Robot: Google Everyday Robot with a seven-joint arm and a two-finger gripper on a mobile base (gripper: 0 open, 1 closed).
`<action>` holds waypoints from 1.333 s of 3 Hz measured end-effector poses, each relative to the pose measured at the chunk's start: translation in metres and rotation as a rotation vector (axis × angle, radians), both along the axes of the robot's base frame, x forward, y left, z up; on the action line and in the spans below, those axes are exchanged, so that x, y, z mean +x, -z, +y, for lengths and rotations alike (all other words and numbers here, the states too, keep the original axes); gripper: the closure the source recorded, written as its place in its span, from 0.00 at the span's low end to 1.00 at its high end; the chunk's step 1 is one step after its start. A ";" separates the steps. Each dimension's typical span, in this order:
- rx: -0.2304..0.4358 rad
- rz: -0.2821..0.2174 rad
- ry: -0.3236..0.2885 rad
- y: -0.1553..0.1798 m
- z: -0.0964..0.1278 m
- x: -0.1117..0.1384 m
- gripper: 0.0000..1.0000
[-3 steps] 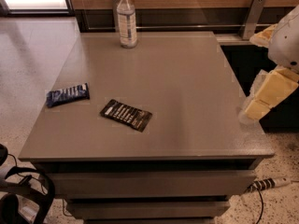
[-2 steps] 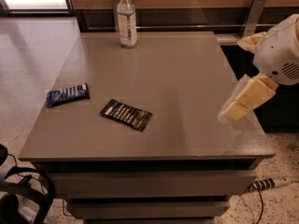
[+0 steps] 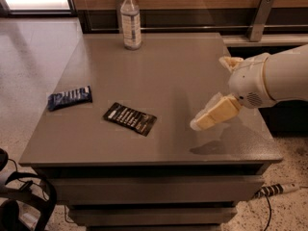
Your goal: Move rxbar chocolate near blue plastic bottle
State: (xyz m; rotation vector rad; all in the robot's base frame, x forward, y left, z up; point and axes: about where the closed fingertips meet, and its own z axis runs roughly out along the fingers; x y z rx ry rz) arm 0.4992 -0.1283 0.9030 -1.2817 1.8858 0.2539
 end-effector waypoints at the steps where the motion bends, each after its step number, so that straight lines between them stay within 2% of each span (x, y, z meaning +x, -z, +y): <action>1: 0.039 0.015 -0.020 0.018 0.020 0.009 0.00; 3: 0.076 0.062 -0.068 0.025 0.083 -0.010 0.00; 4: 0.125 0.080 -0.096 0.038 0.113 0.010 0.00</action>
Offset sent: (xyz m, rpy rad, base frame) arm -0.0168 0.0810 -0.0246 0.0644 0.0863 0.0702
